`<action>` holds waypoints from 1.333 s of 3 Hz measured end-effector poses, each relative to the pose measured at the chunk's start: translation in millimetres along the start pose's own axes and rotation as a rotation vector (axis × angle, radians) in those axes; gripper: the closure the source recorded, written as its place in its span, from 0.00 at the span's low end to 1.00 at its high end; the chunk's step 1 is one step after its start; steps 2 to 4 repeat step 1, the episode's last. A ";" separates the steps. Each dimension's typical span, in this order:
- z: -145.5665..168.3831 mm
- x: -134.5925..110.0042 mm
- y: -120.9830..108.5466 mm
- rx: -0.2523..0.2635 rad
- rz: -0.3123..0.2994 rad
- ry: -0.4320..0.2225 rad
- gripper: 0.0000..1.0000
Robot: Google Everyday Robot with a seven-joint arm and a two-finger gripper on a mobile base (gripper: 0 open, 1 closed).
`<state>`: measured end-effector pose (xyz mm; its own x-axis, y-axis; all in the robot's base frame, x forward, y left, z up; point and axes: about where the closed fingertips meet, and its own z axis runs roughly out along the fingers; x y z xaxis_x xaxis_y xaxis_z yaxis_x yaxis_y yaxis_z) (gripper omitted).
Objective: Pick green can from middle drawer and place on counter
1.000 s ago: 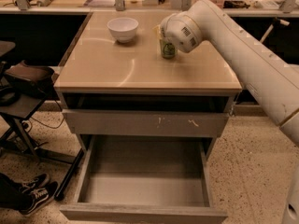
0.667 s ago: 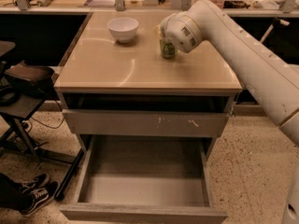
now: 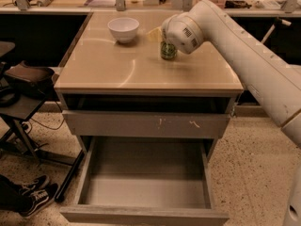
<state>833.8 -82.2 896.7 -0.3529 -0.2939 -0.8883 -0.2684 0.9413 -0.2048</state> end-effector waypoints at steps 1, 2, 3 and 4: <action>0.0 0.0 0.0 0.000 0.000 0.000 0.00; 0.0 0.0 0.0 0.000 0.000 0.000 0.00; 0.0 0.0 0.0 0.000 0.000 0.000 0.00; 0.0 0.0 0.0 0.000 0.000 0.000 0.00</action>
Offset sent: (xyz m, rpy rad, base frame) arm 0.0000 0.0000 0.0000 0.0000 0.0000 0.0000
